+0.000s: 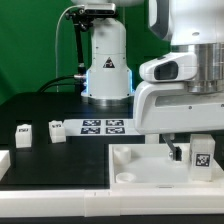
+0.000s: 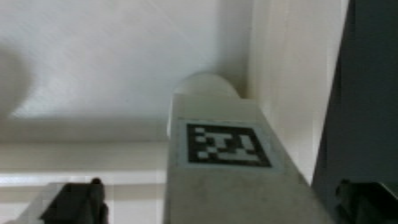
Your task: Assemble one leg
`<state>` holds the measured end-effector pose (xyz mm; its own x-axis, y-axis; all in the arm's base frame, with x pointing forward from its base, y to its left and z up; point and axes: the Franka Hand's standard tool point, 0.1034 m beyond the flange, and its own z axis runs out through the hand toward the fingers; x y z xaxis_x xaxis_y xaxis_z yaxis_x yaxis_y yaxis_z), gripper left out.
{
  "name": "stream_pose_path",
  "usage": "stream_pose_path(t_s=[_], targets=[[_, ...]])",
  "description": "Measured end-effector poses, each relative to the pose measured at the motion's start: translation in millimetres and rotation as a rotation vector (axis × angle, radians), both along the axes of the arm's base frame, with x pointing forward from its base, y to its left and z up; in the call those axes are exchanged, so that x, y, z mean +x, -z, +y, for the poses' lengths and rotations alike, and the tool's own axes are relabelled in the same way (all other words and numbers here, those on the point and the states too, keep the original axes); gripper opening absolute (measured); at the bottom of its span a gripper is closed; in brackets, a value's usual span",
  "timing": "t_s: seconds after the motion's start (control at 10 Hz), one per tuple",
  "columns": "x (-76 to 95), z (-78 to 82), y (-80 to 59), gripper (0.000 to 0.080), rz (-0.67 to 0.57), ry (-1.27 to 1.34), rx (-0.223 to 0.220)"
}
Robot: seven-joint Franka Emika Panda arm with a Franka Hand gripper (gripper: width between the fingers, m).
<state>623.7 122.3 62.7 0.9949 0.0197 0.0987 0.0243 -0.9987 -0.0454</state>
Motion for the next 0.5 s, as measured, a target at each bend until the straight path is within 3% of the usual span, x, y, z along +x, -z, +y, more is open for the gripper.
stream_pose_path(t_s=[0.1, 0.3, 0.5], targets=[[0.0, -0.1, 0.0, 0.0637, 0.0, 0.0, 0.0], [0.0, -0.3, 0.0, 0.0285, 0.0, 0.0, 0.0], [0.1, -0.6, 0.0, 0.029, 0.002, 0.04, 0.004]])
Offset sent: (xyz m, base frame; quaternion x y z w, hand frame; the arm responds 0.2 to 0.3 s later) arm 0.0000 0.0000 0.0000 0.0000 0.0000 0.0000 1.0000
